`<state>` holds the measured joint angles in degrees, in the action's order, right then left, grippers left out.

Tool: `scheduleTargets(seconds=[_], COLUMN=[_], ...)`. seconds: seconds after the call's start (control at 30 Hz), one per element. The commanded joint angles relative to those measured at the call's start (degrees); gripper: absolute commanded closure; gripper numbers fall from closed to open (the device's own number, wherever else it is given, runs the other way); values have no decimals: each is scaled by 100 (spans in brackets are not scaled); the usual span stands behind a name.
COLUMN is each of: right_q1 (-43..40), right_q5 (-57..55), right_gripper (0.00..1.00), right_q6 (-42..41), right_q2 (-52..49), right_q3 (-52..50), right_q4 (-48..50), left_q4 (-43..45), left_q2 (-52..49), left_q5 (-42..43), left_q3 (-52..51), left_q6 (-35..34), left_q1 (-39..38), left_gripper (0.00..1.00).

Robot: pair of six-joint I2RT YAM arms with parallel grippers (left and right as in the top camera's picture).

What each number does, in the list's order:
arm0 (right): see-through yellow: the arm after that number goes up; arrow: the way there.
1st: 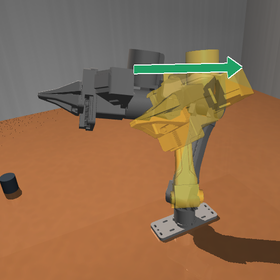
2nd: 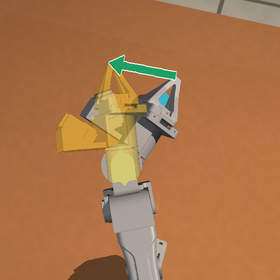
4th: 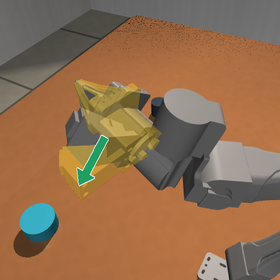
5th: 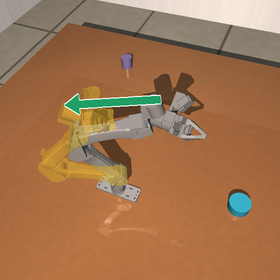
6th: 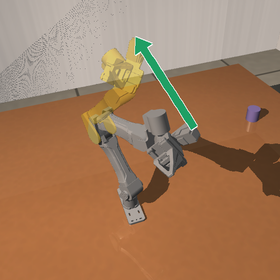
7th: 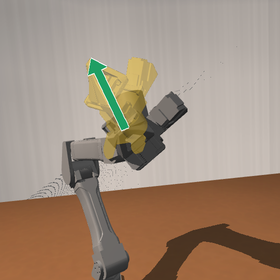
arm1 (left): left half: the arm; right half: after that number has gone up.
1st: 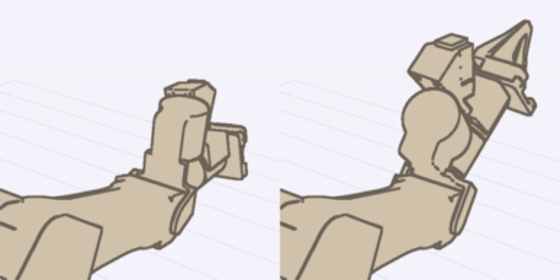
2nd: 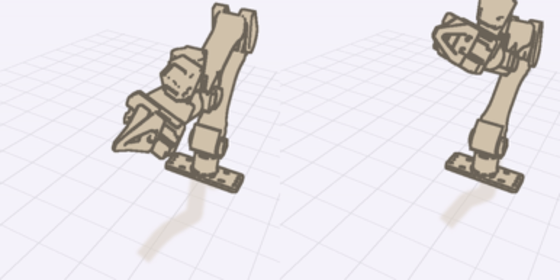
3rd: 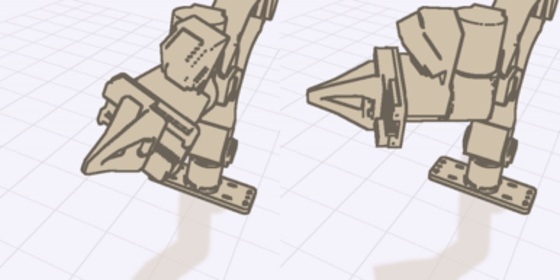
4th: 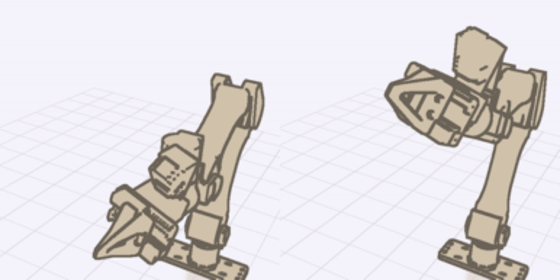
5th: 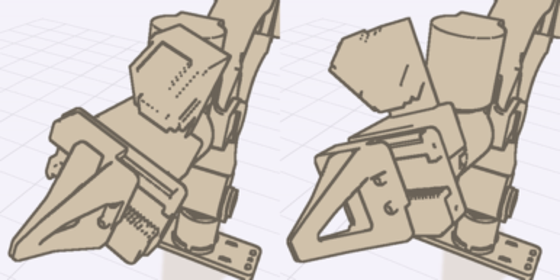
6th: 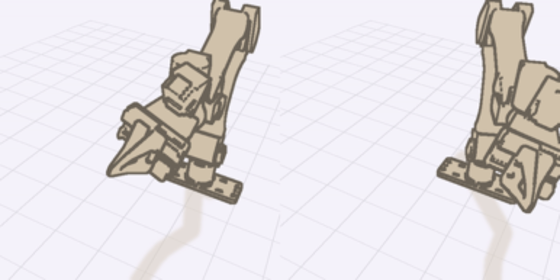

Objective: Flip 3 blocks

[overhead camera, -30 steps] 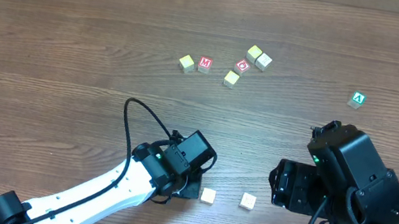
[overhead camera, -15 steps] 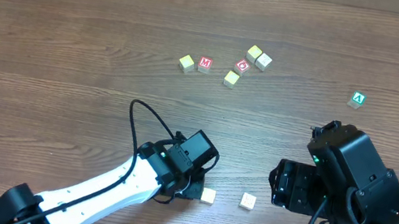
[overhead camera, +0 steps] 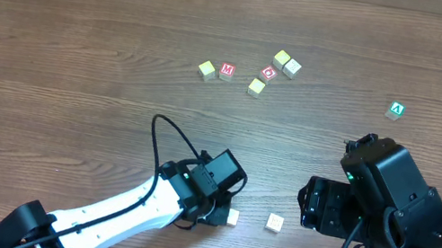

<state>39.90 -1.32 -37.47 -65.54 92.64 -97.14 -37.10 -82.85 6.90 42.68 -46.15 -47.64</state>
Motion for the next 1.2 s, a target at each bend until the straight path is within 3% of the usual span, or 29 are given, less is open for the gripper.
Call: scheduleTargets(seconds=[0.0, 0.23, 0.73, 1.17], right_q1=[11, 11, 11, 11], right_q5=[15, 15, 63, 103], right_gripper=[21, 21, 21, 21], right_q6=[17, 17, 17, 17], right_q2=[22, 22, 22, 22], right_q3=[118, 118, 118, 118], right_q4=[11, 11, 11, 11], left_q4=[35, 35, 61, 98], left_q2=[-31, -31, -31, -31], left_q5=[7, -48, -118, -136], left_q3=[-52, -55, -55, -52], left_q6=[17, -17, -22, -20], left_q1=[-50, -50, -50, -50], left_gripper=[95, 94, 75, 70])
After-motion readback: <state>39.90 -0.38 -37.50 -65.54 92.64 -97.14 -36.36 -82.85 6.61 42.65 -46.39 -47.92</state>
